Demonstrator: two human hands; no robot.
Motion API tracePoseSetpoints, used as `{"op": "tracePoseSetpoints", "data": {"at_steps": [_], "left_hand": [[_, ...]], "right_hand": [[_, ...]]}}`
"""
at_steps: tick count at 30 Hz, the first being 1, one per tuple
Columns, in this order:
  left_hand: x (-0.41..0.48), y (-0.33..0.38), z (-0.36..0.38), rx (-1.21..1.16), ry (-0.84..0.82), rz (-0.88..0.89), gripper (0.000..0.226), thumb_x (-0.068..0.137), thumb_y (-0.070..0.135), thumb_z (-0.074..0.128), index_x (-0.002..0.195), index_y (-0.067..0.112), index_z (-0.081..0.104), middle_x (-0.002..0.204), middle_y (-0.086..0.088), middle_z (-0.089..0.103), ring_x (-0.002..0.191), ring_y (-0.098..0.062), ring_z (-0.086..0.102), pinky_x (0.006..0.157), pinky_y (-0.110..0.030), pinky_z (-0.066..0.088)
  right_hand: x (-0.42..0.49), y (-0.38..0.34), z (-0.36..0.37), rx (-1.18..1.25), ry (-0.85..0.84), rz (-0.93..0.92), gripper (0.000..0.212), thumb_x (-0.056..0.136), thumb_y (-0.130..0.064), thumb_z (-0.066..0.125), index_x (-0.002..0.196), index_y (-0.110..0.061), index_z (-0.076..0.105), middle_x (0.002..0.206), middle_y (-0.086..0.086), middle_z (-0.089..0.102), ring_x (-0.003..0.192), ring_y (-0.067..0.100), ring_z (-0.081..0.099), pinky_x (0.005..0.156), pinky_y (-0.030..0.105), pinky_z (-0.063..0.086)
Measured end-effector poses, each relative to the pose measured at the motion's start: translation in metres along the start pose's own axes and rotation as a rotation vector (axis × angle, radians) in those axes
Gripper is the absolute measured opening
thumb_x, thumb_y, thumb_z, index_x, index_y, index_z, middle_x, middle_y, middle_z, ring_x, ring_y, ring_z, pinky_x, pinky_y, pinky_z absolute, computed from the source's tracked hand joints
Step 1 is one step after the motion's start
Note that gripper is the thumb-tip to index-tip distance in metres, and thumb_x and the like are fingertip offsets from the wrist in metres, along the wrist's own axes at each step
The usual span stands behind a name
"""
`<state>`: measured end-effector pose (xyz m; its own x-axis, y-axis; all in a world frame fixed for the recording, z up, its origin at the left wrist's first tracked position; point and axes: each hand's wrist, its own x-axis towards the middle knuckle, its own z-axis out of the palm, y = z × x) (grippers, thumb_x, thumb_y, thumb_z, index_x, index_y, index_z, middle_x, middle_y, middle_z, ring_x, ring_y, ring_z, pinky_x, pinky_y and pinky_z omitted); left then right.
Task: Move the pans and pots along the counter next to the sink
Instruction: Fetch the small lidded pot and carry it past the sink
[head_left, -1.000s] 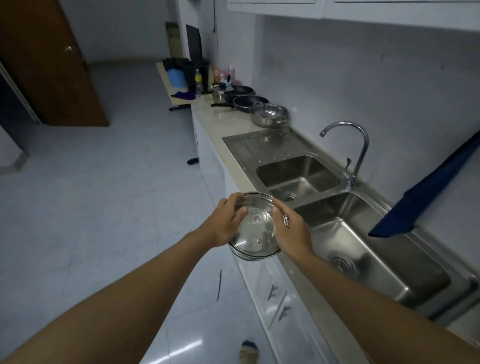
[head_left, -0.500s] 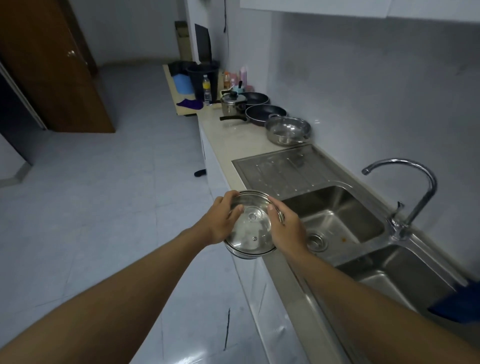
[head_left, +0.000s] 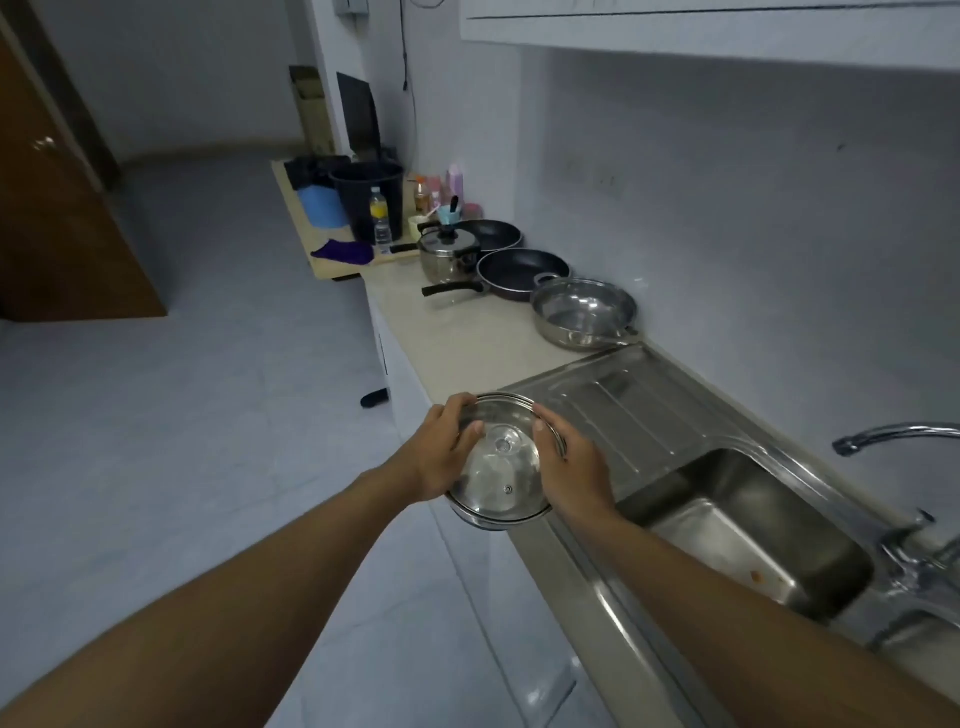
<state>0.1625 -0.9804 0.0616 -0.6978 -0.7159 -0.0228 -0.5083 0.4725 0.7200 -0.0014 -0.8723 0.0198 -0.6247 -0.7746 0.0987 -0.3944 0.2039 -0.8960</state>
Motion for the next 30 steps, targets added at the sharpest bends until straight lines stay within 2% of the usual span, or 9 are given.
{"op": "tracePoseSetpoints", "data": {"at_steps": [5,10,17,24,30], "left_hand": [[0.073,-0.035,-0.050,0.021,-0.071,0.059,0.044,0.105,0.035,0.039,0.145,0.016,0.035,0.136,-0.013,0.048,0.119,-0.027,0.054,0.106,-0.046,0.046],[0.139,-0.060,-0.082,0.010,-0.109,0.098,0.046,0.105,0.035,0.040,0.147,0.017,0.034,0.138,-0.012,0.045,0.123,-0.026,0.051,0.109,-0.046,0.043],[0.253,-0.099,-0.104,0.009,-0.148,0.152,0.041,0.105,0.033,0.041,0.142,0.017,0.037,0.134,-0.013,0.050,0.120,-0.026,0.054,0.106,-0.048,0.046],[0.368,-0.132,-0.116,0.015,-0.196,0.122,0.041,0.104,0.030,0.045,0.141,0.016,0.038,0.132,-0.014,0.051,0.119,-0.027,0.055,0.107,-0.048,0.045],[0.449,-0.150,-0.123,0.015,-0.260,0.137,0.038,0.103,0.029,0.048,0.138,0.015,0.043,0.130,-0.016,0.054,0.116,-0.028,0.058,0.105,-0.049,0.046]], "right_hand": [[0.055,-0.025,0.045,0.041,0.060,0.026,0.036,0.101,-0.043,0.049,0.135,-0.041,0.062,0.127,-0.015,0.070,0.118,0.011,0.063,0.103,0.039,0.050],[0.114,-0.040,0.076,0.052,0.117,0.052,0.034,0.101,-0.041,0.051,0.133,-0.040,0.064,0.126,-0.017,0.069,0.119,0.008,0.062,0.102,0.032,0.049],[0.217,-0.030,0.116,0.051,0.166,0.062,0.036,0.101,-0.041,0.051,0.135,-0.036,0.063,0.127,-0.015,0.070,0.120,0.012,0.063,0.106,0.041,0.049],[0.324,-0.007,0.150,0.037,0.169,0.114,0.039,0.098,-0.054,0.048,0.134,-0.046,0.059,0.126,-0.020,0.070,0.119,0.008,0.063,0.106,0.038,0.049],[0.390,0.009,0.168,0.063,0.184,0.160,0.038,0.098,-0.056,0.049,0.135,-0.050,0.054,0.129,-0.024,0.066,0.120,-0.001,0.059,0.108,0.034,0.047]]}}
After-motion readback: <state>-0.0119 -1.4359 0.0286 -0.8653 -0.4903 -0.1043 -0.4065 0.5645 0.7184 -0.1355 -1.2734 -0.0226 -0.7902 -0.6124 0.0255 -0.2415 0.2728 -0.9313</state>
